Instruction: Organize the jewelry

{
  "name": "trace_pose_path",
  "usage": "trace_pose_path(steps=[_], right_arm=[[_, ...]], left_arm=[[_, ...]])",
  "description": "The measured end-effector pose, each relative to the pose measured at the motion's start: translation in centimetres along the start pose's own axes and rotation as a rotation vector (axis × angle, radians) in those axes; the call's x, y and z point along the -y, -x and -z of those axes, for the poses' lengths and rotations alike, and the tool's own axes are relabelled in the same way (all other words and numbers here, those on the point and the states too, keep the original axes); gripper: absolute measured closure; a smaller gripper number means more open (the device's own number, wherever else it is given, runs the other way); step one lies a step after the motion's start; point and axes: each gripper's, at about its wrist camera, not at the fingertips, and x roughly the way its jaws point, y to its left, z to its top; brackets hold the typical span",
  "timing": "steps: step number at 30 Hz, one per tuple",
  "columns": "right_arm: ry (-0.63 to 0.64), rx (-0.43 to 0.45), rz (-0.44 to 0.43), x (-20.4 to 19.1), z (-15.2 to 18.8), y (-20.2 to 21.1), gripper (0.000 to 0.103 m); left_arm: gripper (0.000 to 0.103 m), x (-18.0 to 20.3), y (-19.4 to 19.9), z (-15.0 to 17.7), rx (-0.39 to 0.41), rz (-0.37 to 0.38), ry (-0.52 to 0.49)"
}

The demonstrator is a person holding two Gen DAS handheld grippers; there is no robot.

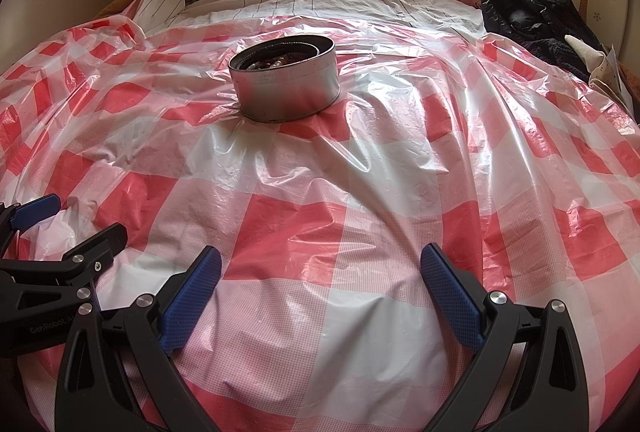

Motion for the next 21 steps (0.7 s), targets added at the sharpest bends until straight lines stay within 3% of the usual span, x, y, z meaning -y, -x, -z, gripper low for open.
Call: trace_pose_path(steps=[21], right_arm=[[0.001, 0.000, 0.000, 0.00, -0.02, 0.00, 0.008]], left_arm=[[0.008, -0.55, 0.36, 0.23, 0.013, 0.003, 0.018]])
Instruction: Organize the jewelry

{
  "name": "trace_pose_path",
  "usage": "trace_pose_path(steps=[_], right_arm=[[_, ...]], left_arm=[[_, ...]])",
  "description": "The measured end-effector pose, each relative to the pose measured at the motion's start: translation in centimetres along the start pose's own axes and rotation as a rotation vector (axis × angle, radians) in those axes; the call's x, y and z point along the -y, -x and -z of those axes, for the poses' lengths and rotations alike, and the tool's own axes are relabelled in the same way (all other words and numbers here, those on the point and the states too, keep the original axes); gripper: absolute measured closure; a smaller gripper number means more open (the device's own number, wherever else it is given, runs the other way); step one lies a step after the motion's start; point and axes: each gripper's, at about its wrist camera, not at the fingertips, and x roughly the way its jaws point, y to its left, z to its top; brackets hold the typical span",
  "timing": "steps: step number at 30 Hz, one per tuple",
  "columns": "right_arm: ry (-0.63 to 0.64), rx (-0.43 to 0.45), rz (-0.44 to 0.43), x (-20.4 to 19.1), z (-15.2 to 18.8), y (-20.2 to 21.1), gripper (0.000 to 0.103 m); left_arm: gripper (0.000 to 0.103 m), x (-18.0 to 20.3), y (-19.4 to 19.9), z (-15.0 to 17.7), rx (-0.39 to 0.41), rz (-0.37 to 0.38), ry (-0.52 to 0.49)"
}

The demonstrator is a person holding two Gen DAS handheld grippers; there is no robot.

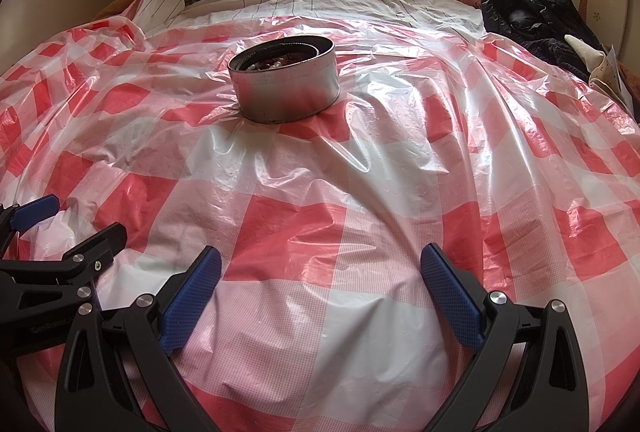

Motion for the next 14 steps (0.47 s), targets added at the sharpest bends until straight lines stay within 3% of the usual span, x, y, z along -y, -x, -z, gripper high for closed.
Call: trace_pose_path(steps=[14], right_arm=[[0.000, 0.005, 0.001, 0.05, -0.03, -0.12, 0.008]], left_arm=[[0.007, 0.30, -0.40, -0.23, -0.019, -0.012, -0.005]])
